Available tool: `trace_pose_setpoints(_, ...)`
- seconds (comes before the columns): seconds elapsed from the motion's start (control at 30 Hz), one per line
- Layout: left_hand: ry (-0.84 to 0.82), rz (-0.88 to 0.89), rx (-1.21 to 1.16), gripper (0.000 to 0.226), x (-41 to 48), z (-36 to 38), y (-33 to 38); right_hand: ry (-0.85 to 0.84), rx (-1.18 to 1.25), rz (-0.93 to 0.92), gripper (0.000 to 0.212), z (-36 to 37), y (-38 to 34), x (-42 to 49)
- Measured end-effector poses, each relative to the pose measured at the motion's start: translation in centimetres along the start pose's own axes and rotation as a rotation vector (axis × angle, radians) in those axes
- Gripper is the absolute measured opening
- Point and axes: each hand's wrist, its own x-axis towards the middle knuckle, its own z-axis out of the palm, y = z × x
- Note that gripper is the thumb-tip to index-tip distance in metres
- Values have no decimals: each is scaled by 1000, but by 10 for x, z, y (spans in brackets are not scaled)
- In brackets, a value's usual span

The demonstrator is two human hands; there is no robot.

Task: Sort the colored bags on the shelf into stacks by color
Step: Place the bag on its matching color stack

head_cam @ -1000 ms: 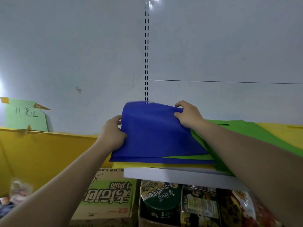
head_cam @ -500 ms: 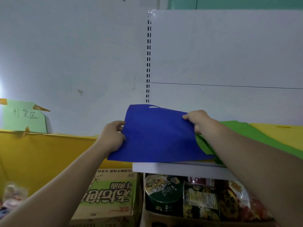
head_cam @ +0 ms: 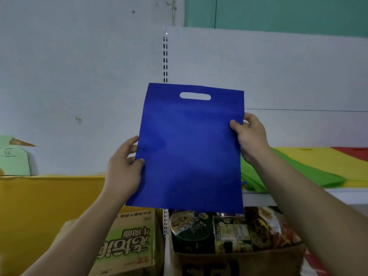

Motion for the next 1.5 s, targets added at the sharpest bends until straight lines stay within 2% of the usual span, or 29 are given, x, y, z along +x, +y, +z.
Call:
trace_pose_setpoints(0.17,-32,41,-42,49,-26,29,19,-32,-74,0,34,-49,-18,-27)
trace_pose_setpoints(0.33,-98,96,-56,49,-62,83,52,93,-102,-66,37,-128,-42,-42)
trace_pose_setpoints(0.77,-413,86,-307,53,-178,310,152,378,-313,-129,38,-405,-110,-76)
trace_pose_setpoints(0.97,-510,120,-362,54,-215,401,186,500,-369,-41,44,-511,-136,-87)
trace_pose_setpoints(1.07,-566,120,-395,53,-230,446,198,579,-384,24,43,-551,-138,-95)
trace_pose_setpoints(1.2,-674,120,-462,50,-240,506,209,705,-423,-9,38,-592,-141,-87)
trace_pose_setpoints(1.5,-771,99,-599,49,-216,630,223,812,-562,-50,45,-662,-151,-17)
